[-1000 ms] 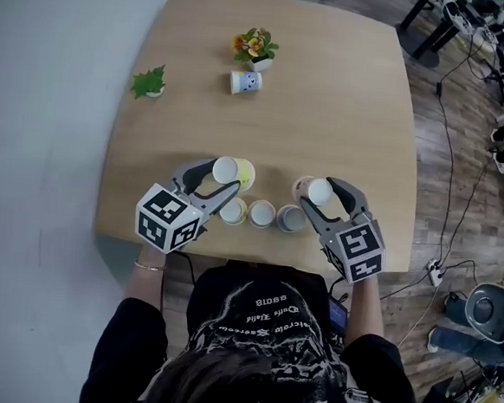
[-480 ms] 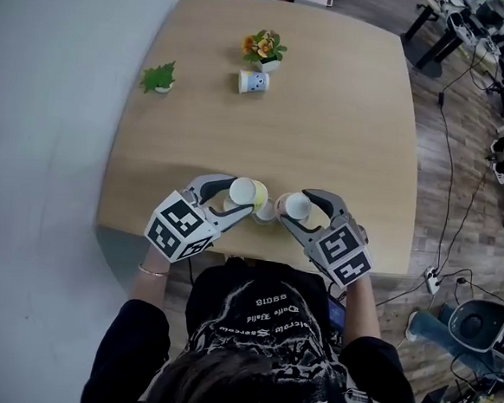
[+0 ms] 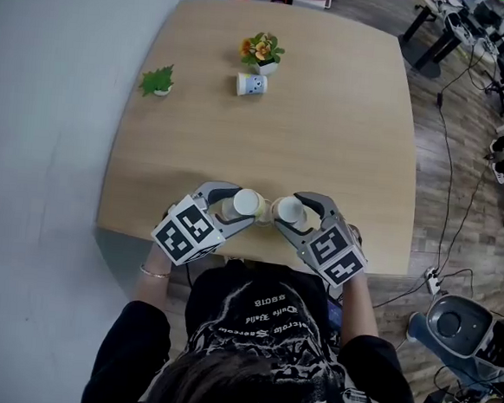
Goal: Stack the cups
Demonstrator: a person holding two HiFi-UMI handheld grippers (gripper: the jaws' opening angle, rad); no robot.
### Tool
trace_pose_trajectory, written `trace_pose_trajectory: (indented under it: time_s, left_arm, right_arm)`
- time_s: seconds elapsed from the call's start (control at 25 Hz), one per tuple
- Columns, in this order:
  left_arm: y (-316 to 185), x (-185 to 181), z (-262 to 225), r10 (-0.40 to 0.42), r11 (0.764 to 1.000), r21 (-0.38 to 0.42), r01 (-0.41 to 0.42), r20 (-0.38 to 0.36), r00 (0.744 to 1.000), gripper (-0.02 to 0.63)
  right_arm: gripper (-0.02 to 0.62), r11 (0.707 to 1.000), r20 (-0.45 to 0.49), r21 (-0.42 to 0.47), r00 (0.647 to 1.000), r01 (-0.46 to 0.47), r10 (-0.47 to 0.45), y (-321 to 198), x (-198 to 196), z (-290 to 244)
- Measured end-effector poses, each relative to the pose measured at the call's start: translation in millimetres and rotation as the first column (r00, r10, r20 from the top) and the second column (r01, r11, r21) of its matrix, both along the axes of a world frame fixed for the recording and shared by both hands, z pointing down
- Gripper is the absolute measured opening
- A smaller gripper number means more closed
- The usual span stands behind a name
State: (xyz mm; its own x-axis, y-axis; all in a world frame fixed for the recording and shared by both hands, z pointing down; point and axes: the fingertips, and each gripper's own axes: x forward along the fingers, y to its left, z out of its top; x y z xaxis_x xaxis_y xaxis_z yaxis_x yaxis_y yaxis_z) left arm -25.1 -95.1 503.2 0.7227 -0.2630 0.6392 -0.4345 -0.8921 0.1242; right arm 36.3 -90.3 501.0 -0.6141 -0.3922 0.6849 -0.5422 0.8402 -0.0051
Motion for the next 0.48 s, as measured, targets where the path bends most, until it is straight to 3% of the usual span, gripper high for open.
trace_pose_trajectory:
  time_s: [0.48]
  left_arm:
    - [3.7,3.3,-2.2,0.013,0.999,-0.031,-0.015,-0.044,0.999,0.269]
  right_arm:
    - [0.299,0.999,0.013,-0.005,0.999,0.039,-0.039,4.2,-7.0,-1.4]
